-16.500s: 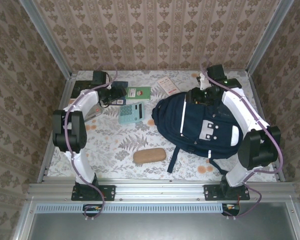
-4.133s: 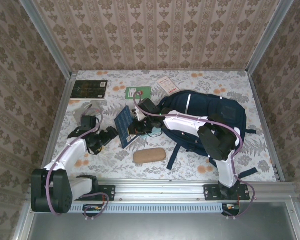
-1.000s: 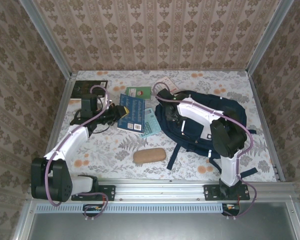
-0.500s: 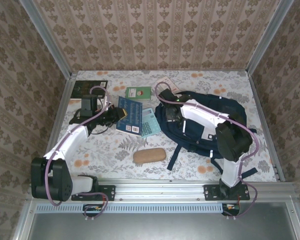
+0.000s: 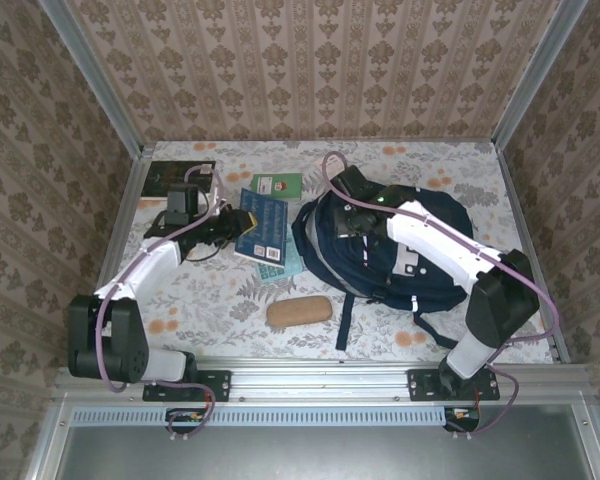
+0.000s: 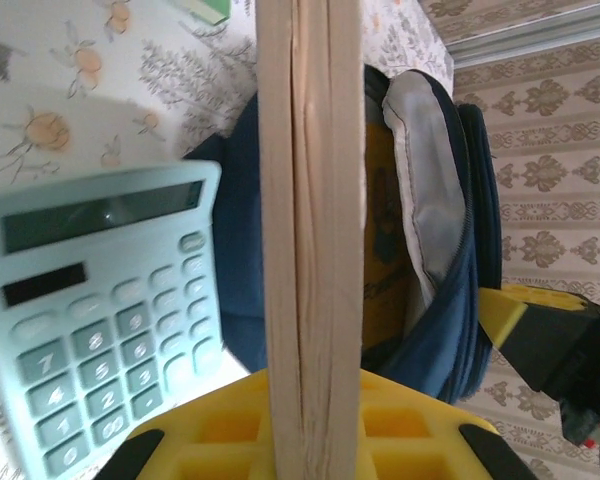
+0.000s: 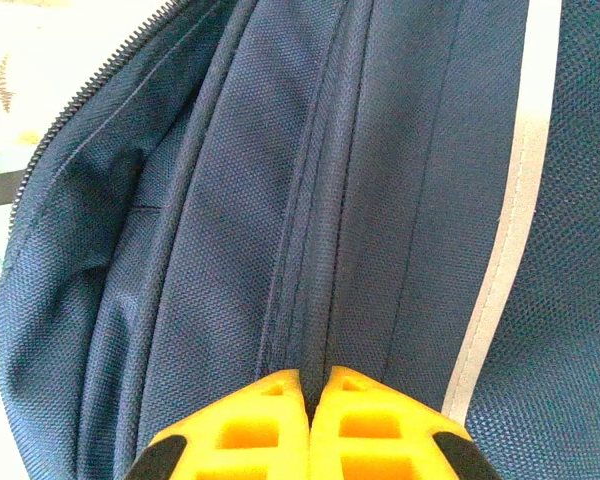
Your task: Pack the student bag
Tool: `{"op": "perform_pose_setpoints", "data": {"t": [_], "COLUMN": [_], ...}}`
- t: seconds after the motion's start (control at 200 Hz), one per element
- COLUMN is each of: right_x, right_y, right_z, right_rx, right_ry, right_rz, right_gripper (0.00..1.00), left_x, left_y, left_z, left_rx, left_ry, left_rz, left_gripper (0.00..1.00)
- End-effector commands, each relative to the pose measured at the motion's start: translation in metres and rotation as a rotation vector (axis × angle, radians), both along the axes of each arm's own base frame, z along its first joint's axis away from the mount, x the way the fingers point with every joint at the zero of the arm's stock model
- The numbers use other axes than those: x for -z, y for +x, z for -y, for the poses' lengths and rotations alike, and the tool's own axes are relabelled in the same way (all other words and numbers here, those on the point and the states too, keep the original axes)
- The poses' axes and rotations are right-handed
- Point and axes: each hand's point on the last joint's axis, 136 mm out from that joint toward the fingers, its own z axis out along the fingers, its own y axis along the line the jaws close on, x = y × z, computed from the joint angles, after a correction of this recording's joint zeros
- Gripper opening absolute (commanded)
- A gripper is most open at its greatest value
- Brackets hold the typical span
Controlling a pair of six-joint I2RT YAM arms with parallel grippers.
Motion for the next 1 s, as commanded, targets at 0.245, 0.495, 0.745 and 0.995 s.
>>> {"op": "perform_pose_setpoints", "data": {"t": [0.245,0.495,0.745,0.995], "right_x": [-0.061,-0.092,-0.109,-0.112], "right_y": [0.006,0.015,0.021,0.022], "right_z": [-0.005,0.007,0.011,0.002], "right_rx": [-0.063,-0.014,0.025,0.003], "right_ry": [0.167,0.391,0.553,0.615], "right_rz": [0.144,0.141,0.129,0.125], "right_gripper": [0.00,0.00,0.00,0.00], "left_x": [-0.030,-0.020,-0.010,0.007], "left_y": [0.017,0.015,0.020,0.040], "left_z": [0.054,0.092,0.144,0.193], "left_rx": [0.091,0.113,0.105,0.090], "left_ry": [-0.077,-0.053,-0.090,-0.110], "left_rz": [0.093,0.082,0.090,0.046], "left_gripper": [0.00,0.00,0.00,0.00]}}
